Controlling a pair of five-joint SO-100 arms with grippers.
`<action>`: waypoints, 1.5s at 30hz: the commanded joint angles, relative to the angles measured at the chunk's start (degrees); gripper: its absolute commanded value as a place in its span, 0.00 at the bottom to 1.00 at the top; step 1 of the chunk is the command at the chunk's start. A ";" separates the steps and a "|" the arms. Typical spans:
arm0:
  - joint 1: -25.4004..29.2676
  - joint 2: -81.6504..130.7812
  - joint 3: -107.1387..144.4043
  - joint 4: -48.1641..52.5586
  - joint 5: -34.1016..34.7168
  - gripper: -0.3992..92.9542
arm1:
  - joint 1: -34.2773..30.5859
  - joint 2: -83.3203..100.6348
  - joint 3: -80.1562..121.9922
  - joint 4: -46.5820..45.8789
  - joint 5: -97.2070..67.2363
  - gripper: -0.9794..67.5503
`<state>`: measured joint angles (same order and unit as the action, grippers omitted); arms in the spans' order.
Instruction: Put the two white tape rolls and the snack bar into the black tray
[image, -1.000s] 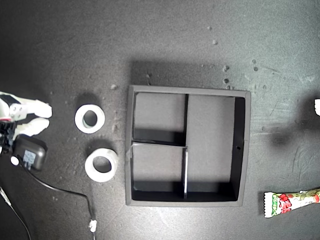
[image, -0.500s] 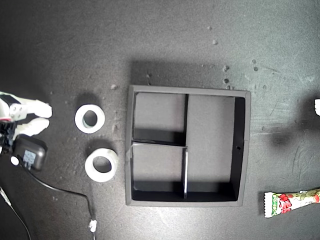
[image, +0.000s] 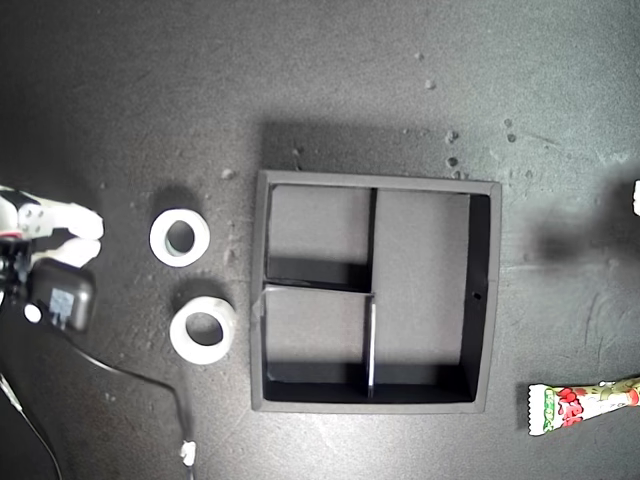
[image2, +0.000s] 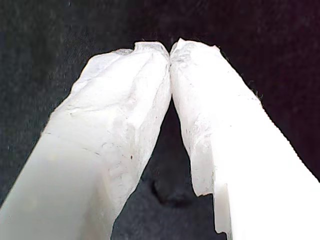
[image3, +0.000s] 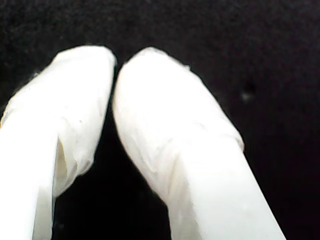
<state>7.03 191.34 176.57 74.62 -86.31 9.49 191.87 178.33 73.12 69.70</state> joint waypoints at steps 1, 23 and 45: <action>3.52 2.55 3.25 -9.14 8.70 0.00 | -2.37 0.09 0.70 -3.69 0.70 0.01; 2.02 -44.12 -40.52 -19.34 30.76 0.24 | 3.69 0.09 0.70 -25.22 18.90 0.01; 6.33 -74.79 -48.52 -19.86 27.51 0.25 | -1.23 0.09 0.70 -24.52 19.34 0.08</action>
<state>14.94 117.86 131.48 55.46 -60.12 9.05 191.51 178.33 49.31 89.38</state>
